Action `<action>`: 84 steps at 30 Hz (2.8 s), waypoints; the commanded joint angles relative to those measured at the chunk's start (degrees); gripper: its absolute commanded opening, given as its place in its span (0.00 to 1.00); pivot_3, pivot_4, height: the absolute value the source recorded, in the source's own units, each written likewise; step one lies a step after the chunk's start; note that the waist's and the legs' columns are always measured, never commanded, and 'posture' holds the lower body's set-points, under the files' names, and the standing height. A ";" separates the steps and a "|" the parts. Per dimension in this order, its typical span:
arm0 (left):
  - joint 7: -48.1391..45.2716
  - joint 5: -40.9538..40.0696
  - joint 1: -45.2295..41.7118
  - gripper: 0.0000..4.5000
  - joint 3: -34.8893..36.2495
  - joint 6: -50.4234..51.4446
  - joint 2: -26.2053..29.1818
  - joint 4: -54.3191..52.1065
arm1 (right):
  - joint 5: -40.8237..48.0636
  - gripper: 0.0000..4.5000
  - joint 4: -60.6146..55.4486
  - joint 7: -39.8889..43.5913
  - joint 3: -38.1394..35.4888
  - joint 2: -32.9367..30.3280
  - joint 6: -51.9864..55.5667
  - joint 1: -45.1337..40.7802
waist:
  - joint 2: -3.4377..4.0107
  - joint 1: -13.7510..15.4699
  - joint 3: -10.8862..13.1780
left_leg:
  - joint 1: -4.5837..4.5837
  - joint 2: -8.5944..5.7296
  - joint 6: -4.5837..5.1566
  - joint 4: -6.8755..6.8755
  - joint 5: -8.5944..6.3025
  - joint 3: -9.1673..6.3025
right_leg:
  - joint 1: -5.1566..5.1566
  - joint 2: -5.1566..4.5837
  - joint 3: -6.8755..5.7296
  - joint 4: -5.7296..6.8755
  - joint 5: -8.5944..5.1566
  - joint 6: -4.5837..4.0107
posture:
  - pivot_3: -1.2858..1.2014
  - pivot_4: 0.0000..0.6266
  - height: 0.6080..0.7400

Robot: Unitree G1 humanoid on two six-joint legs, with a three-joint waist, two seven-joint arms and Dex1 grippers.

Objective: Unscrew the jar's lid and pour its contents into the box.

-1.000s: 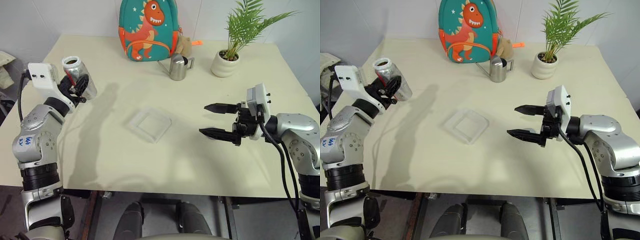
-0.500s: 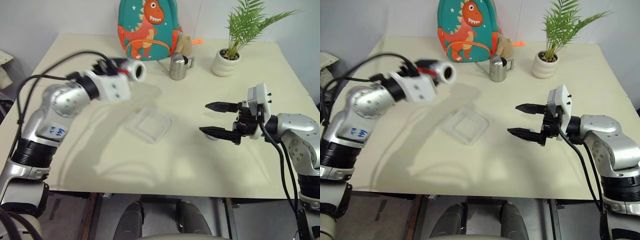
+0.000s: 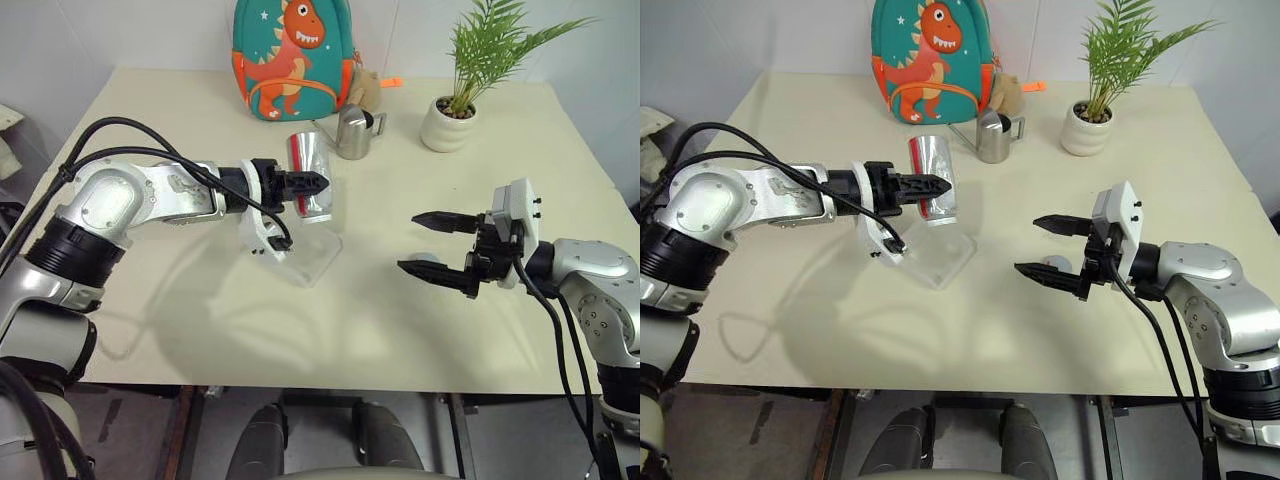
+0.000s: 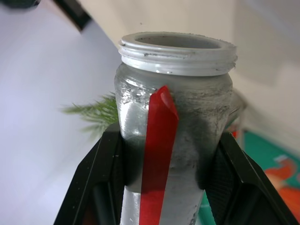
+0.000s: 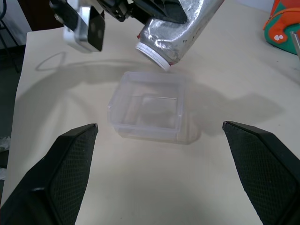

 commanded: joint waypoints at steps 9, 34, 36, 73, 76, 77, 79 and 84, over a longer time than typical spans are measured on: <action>25.86 22.28 -5.94 0.41 -7.95 11.43 2.05 3.43 | 1.31 1.00 -1.66 -0.36 -1.53 0.24 -0.70 -0.96 | -0.01 0.21 0.00 | -0.02 0.00 0.04 0.03 -0.01 0.00 | -0.01 0.00 -0.01 0.03 0.01 0.02 | 0.52 0.24 1.00; 54.00 30.86 -7.42 0.41 -14.00 28.48 1.22 10.10 | 0.21 1.00 1.11 1.77 0.13 0.50 -0.58 -5.55 | -0.01 0.16 0.00 | -0.06 0.00 0.08 0.06 -0.04 0.04 | -0.05 -0.01 -0.02 0.22 0.02 0.04 | 0.52 0.24 1.00; 53.89 31.19 -7.32 0.41 -14.41 29.46 0.93 11.68 | 0.10 1.00 1.32 2.00 0.26 0.48 -0.57 -5.94 | -0.01 0.16 0.00 | -0.06 -0.01 0.08 0.08 -0.03 0.04 | -0.05 -0.01 -0.02 0.21 0.02 0.05 | 0.52 0.24 1.00; -12.91 -58.32 21.66 0.41 22.37 25.80 -8.12 5.08 | -0.54 1.00 1.32 1.74 -0.16 0.97 -1.16 -5.46 | -0.01 0.15 0.00 | -0.07 0.03 0.09 0.22 -0.04 0.10 | -0.05 -0.06 0.00 0.28 0.05 0.04 | 0.52 0.24 1.00; -17.75 -67.36 24.79 0.41 28.83 34.75 -12.48 1.49 | -0.80 1.00 2.10 1.83 0.13 1.16 -1.40 -6.43 | 0.00 0.15 0.00 | -0.02 0.03 0.09 0.25 -0.04 0.10 | -0.04 -0.06 0.02 0.26 0.05 0.04 | 0.52 0.24 1.00; -19.95 -73.45 25.57 0.41 32.25 40.22 -14.75 0.09 | -0.77 1.00 2.19 1.92 0.10 1.16 -1.41 -6.58 | 0.00 0.15 0.00 | 0.00 0.03 0.09 0.25 -0.04 0.11 | -0.03 -0.06 0.02 0.25 0.05 0.04 | 0.52 0.24 1.00; -21.39 -78.83 26.56 0.41 37.23 49.10 -17.06 -1.89 | -0.79 1.00 2.30 2.09 -0.03 1.13 -1.40 -6.64 | 0.00 0.02 0.00 | 0.01 0.03 0.09 0.30 -0.03 0.10 | -0.03 -0.06 0.02 0.27 0.05 0.03 | 0.52 0.24 1.00; -24.25 -82.21 29.68 0.41 41.19 55.37 -18.34 -7.06 | -0.90 1.00 2.27 2.39 0.31 1.37 -1.45 -6.50 | -0.01 -0.16 -0.01 | 0.06 0.06 0.09 0.27 -0.02 0.07 | -0.03 -0.02 0.02 0.25 0.07 0.00 | 0.52 0.24 1.00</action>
